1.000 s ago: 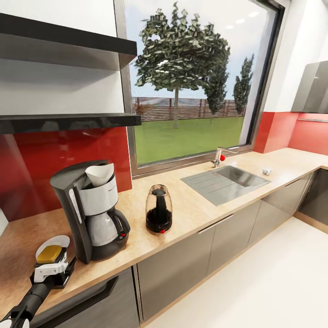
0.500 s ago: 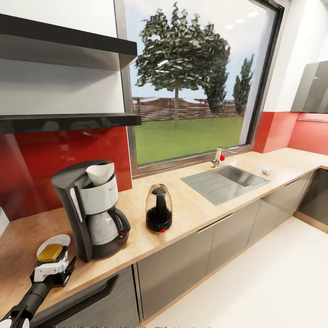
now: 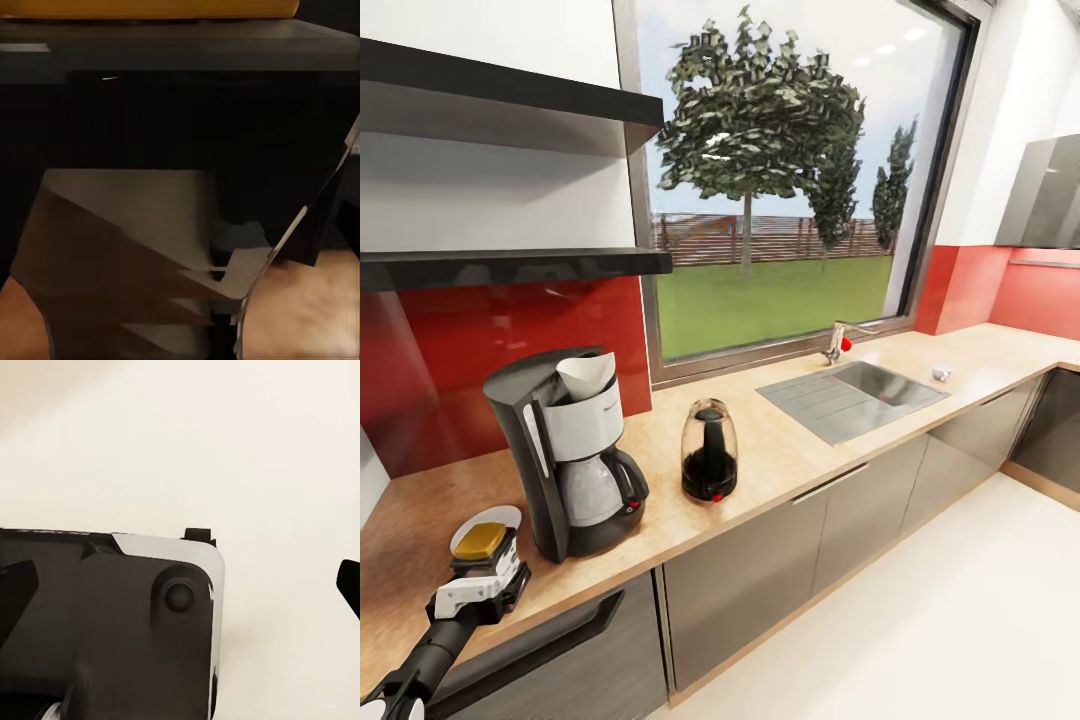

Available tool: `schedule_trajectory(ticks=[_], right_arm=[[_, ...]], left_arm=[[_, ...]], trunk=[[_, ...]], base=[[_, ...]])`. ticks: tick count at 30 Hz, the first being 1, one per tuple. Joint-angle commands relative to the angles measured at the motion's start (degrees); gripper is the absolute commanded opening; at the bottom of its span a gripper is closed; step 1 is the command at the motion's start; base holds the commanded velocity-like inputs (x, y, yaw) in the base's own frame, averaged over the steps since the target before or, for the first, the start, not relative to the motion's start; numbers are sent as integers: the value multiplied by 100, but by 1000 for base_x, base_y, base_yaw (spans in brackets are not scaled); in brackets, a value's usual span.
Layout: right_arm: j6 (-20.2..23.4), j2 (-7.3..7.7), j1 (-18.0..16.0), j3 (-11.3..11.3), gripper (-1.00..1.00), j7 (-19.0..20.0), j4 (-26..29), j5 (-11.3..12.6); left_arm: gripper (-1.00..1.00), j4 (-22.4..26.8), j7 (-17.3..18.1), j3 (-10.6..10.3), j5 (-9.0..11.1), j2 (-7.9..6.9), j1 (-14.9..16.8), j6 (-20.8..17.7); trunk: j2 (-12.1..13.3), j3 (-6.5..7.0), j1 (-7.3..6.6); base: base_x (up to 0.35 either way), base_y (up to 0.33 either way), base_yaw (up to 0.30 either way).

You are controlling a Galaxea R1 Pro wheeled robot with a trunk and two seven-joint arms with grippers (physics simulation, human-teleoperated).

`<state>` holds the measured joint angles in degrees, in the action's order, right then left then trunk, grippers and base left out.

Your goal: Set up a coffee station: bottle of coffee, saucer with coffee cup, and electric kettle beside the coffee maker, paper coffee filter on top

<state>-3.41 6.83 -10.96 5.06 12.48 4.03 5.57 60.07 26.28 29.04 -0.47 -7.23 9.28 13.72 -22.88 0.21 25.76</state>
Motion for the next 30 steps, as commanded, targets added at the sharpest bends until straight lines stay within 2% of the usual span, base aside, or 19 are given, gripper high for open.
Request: schedule_trajectory(ticks=[1, 7, 14, 23, 30], right_arm=[[-20, 3, -2, 48, 100, 18, -8, 58], [-20, 3, -2, 48, 100, 18, -8, 58], [-20, 3, -2, 48, 100, 18, -8, 58], [-20, 7, -2, 48, 100, 18, -8, 58], [-20, 11, -2, 48, 100, 18, -11, 58]], left_arm=[[100, -4, 35, 14, -5, 2, 4, 17], [100, -4, 35, 14, -7, 2, 4, 17], [100, 4, 35, 14, -12, 2, 4, 17], [100, 4, 35, 14, -13, 2, 4, 17], [100, 14, 35, 14, -13, 2, 4, 17]], trunk=[[-4, -2, 2], [-4, -2, 2], [-4, -2, 2], [-4, -2, 2], [-4, -2, 2]], base=[[0, 0, 0], [-7, 0, 0], [-192, -44, 0], [-36, -5, 0], [-245, 0, 0]])
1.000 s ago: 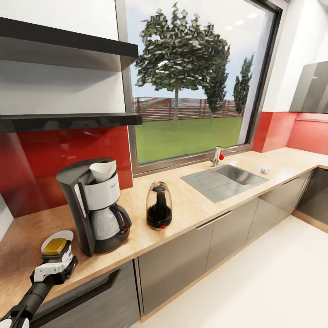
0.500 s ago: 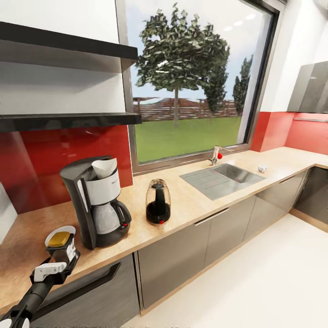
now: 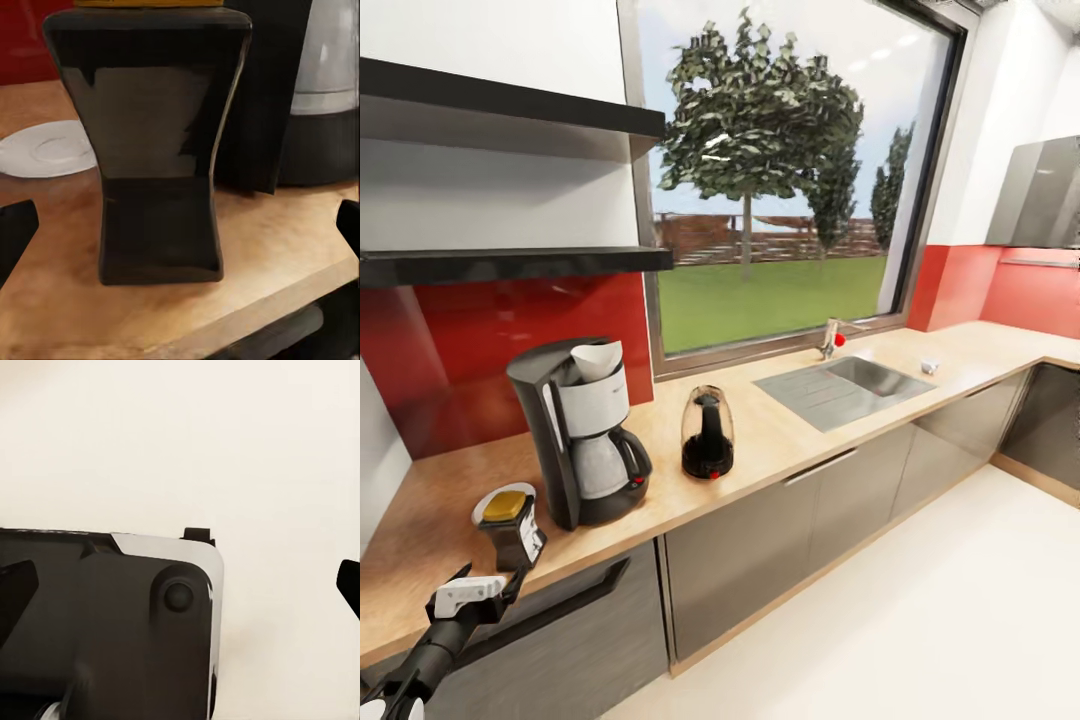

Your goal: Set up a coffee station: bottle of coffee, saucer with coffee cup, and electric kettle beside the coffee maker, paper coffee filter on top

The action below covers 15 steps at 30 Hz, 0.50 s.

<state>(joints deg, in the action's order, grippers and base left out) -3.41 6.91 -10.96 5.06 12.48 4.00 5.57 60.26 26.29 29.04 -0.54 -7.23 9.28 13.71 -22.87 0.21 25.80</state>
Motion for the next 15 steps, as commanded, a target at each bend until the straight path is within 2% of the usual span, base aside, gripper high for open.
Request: schedule_trajectory(ticks=[1, 9, 15], right_arm=[[-20, 3, -2, 48, 100, 18, -8, 58], [-20, -2, -2, 50, 100, 18, -4, 58], [-20, -12, -2, 55, 100, 18, -4, 58]], left_arm=[[100, -1, 34, 14, -7, 2, 4, 17], [100, -33, 34, 19, -8, 2, 4, 17], [100, -69, 47, 14, -3, 4, -84, 25]], trunk=[[-5, -2, -1], [-5, -2, -1], [-5, -2, -1]], base=[[-319, 0, 0], [-311, 0, 0], [-90, 0, 0]])
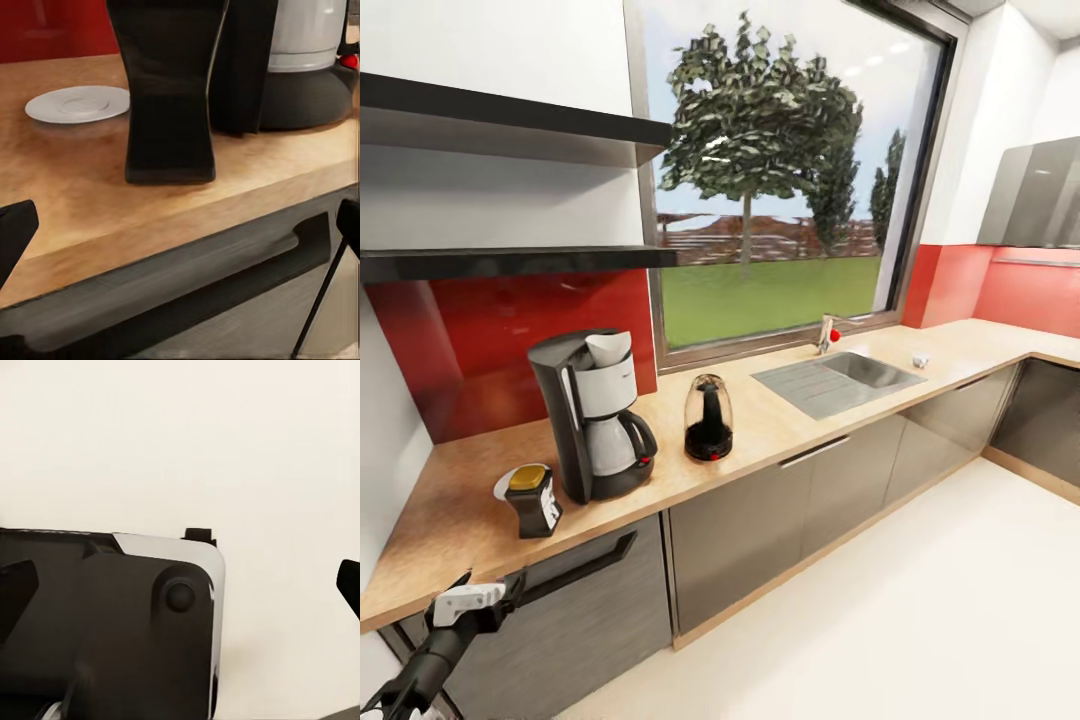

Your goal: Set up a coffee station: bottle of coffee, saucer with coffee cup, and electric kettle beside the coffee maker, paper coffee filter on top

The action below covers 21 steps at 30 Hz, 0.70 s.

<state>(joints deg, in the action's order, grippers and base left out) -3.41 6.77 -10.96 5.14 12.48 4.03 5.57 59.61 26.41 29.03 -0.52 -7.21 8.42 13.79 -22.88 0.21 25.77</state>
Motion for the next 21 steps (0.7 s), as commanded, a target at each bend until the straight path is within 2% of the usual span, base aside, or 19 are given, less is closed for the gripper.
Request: schedule_trajectory(ticks=[1, 3, 6, 9, 11, 17, 21], right_arm=[[-20, -2, -2, 48, 100, 18, -8, 58], [-20, -5, -2, 49, 100, 18, -7, 58], [-20, -12, -2, 49, 100, 18, -7, 58], [-27, -27, -2, 43, 100, 18, -6, 66], [-32, -35, -2, 42, 100, 18, -2, 71], [-50, -118, -2, 40, 100, 26, 40, 83], [-54, -180, -2, 40, 100, 28, 50, 84]], left_arm=[[100, -5, 37, 10, 0, 5, -59, 37], [100, -8, 41, 3, 11, 30, -139, 120], [100, -16, 48, 5, 4, 151, -279, 329], [100, -31, 144, -5, -11, 317, -641, 502], [100, -37, 276, -8, -10, 355, -849, 577], [100, -235, 875, 11, -31, 383, -1468, 726], [100, -535, 1002, 56, -35, 340, -1854, 732]], trunk=[[-4, -2, 2], [-4, -2, 2], [-4, -2, 2], [-4, -2, 2], [-4, -2, 2], [-4, -2, 2], [-4, -2, 2]], base=[[-20, 0, 0], [-11, 0, 0], [-5, 0, 0], [-1, 0, 0], [0, 0, 0], [0, 0, 0], [0, 0, 0]])
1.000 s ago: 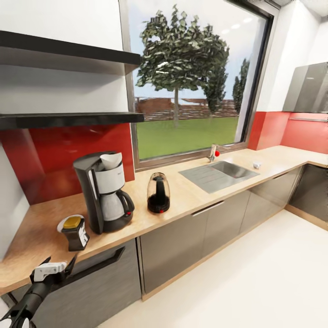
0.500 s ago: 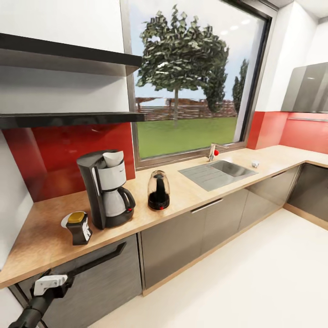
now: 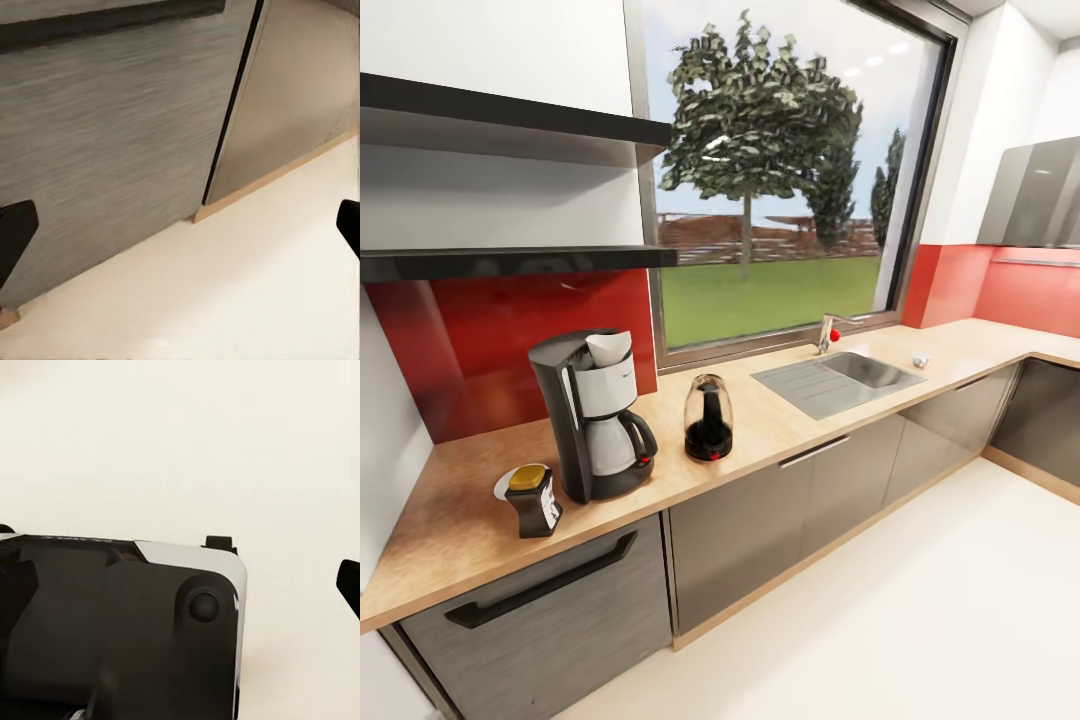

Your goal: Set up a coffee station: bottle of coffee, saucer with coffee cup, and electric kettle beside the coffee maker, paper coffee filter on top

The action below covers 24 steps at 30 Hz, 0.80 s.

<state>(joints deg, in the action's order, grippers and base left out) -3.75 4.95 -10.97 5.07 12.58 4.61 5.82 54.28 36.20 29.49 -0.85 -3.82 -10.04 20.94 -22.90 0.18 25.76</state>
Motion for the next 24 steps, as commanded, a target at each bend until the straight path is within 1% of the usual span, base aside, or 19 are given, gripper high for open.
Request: schedule_trajectory(ticks=[1, 2, 4, 5, 6, 8, 9, 11, 12, 14, 15, 16, 17, 18, 19, 21, 22, 23, 24], right_arm=[[-20, -6, -2, 47, 100, 19, -6, 60], [-20, -9, -2, 47, 100, 19, -6, 60], [-20, -16, -2, 46, 100, 19, -8, 60], [-21, -17, -2, 46, 100, 18, -9, 60], [-21, -20, -2, 46, 100, 18, -12, 60], [-16, -38, -2, 47, 100, 19, -26, 55], [-15, -52, -2, 49, 100, 19, -28, 52], [-13, -133, -2, 56, 100, 18, -39, 38], [-13, -149, -2, 58, 100, 17, -41, 35], [-15, -187, -2, 62, 100, 17, -48, 26], [-16, -192, -2, 62, 100, 17, -50, 24], [-14, -200, -2, 63, 100, 17, -52, 21], [-13, -204, -2, 64, 100, 17, -54, 19], [-13, -204, -2, 64, 100, 17, -55, 18], [-13, -204, -2, 64, 100, 17, -55, 17], [-12, -203, -2, 64, 100, 17, -56, 18], [-12, -198, -2, 65, 100, 17, -56, 20], [-12, -188, -2, 65, 100, 17, -56, 21], [-12, -184, -2, 65, 100, 17, -56, 22]], left_arm=[[100, -131, 29, 37, -3, -14, -128, 17], [100, -202, 30, 58, -5, -19, -178, 15], [100, -527, 14, 198, -17, -55, -309, 6], [100, -716, -12, 283, -48, -93, -345, 0], [100, -813, -28, 322, -77, -119, -356, -3], [100, -1178, -169, 431, -304, -270, -383, -38], [100, -1264, -227, 448, -381, -319, -387, -50], [100, -1638, -538, 487, -689, -484, -396, -98], [100, -1745, -635, 492, -761, -513, -397, -109], [100, -2189, -1077, 498, -1028, -584, -400, -139], [100, -2297, -1197, 494, -1096, -595, -401, -143], [100, -2501, -1447, 480, -1234, -607, -396, -151], [100, -2773, -1831, 462, -1467, -611, -391, -198], [100, -2937, -2087, 457, -1630, -608, -388, -276], [100, -3012, -2210, 458, -1708, -607, -388, -334], [100, -3256, -2661, 464, -1984, -595, -379, -694], [100, -3300, -2760, 465, -2040, -586, -377, -807], [100, -3365, -2936, 467, -2131, -570, -375, -1037], [100, -3388, -3013, 467, -2168, -562, -373, -1146]], trunk=[[-2, 1, 2], [-2, 1, 2], [-2, 1, 2], [-2, 1, 2], [-2, 1, 2], [-2, 1, 2], [-2, 1, 2], [-2, 1, 2], [-2, 1, 2], [-2, 1, 2], [-2, 1, 2], [-2, 1, 2], [-2, 1, 2], [-2, 1, 2], [-2, 1, 2], [-2, 1, 2], [-2, 1, 2], [-2, 1, 2], [-2, 1, 2]], base=[[0, 0, 0], [0, 0, 0], [0, 0, 0], [0, 0, 0], [0, 0, 0], [0, 0, 0], [0, 0, 0], [0, 0, 0], [0, 0, 0], [0, 0, 0], [0, 0, 0], [0, 0, 0], [0, 0, 0], [0, 0, 0], [0, 0, 0], [0, 0, 0], [0, 0, 0], [0, 0, 0], [0, 0, 0]])
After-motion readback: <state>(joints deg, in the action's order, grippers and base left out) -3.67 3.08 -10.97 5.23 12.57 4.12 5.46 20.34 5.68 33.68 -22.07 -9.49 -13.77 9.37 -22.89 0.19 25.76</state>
